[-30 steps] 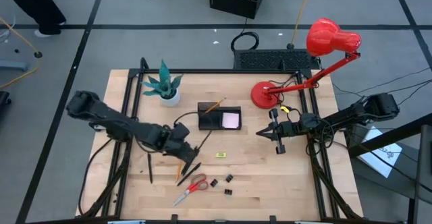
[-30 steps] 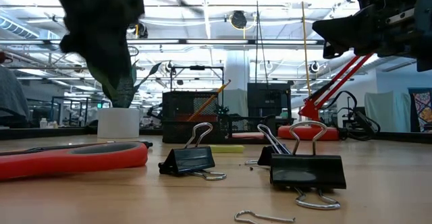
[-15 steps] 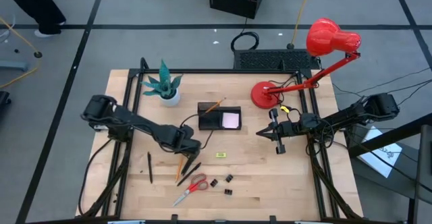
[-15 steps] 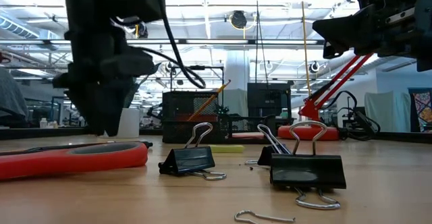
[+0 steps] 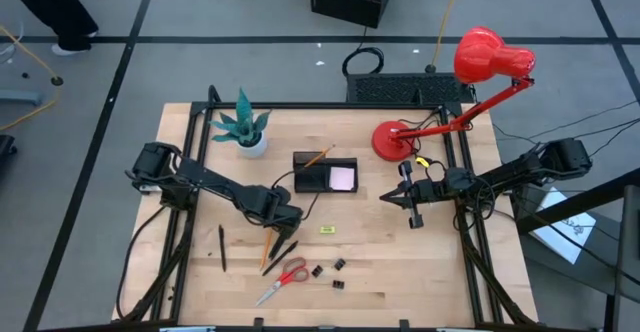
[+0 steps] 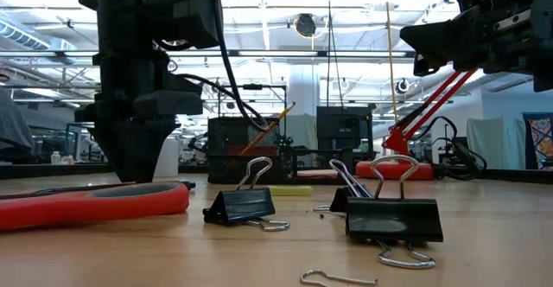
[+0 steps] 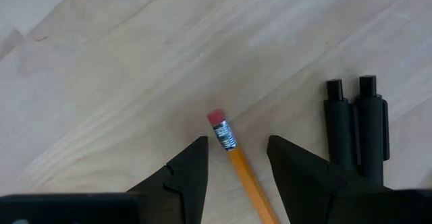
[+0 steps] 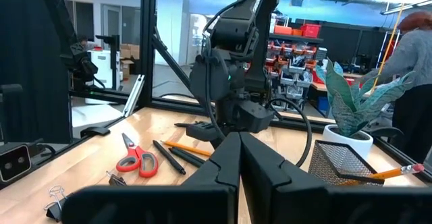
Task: Pick and place office supplies into organizer
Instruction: Put the orange pencil into the black desk organizer
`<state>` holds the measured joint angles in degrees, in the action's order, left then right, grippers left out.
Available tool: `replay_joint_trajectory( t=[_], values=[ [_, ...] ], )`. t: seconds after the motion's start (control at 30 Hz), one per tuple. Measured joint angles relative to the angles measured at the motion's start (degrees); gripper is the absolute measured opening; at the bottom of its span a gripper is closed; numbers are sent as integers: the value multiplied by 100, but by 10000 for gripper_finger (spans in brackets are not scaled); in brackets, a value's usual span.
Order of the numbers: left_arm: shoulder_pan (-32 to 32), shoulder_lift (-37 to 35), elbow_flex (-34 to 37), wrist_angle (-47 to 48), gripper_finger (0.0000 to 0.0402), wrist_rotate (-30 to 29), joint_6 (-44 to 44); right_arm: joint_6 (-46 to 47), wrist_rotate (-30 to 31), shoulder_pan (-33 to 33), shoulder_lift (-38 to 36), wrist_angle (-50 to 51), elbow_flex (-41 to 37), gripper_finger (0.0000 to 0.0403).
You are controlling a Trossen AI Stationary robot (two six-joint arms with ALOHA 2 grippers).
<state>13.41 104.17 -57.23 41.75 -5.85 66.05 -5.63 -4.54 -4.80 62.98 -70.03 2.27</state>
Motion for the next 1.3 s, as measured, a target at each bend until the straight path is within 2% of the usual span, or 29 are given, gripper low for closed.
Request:
replay_joint_trajectory(
  t=[0.13, 0.4, 0.47, 0.7, 0.93, 1.07, 1.3],
  values=[
    [2, -1, 2, -38, 142, 23, -169, 2, 0, 0, 0, -1, -1, 4],
    [7, -1, 7, -181, 24, 79, -574, 4, -1, -1, 0, 1, 0, 4],
    [7, -3, 7, -200, 10, 62, -695, 4, -2, -2, 0, 3, -1, 4],
    [15, -366, 71, -291, 38, -106, -959, 4, -2, -1, 0, 4, 0, 4],
    [22, -1125, 68, -592, 11, -506, -1423, 4, -1, -2, 0, 2, 1, 4],
    [26, -1564, 64, -1042, 8, -714, -2000, 5, 0, 0, 0, 1, 1, 4],
    [17, -2253, 50, -2270, 34, -900, -3364, 26, 0, 0, -2, -4, 1, 4]
  ],
)
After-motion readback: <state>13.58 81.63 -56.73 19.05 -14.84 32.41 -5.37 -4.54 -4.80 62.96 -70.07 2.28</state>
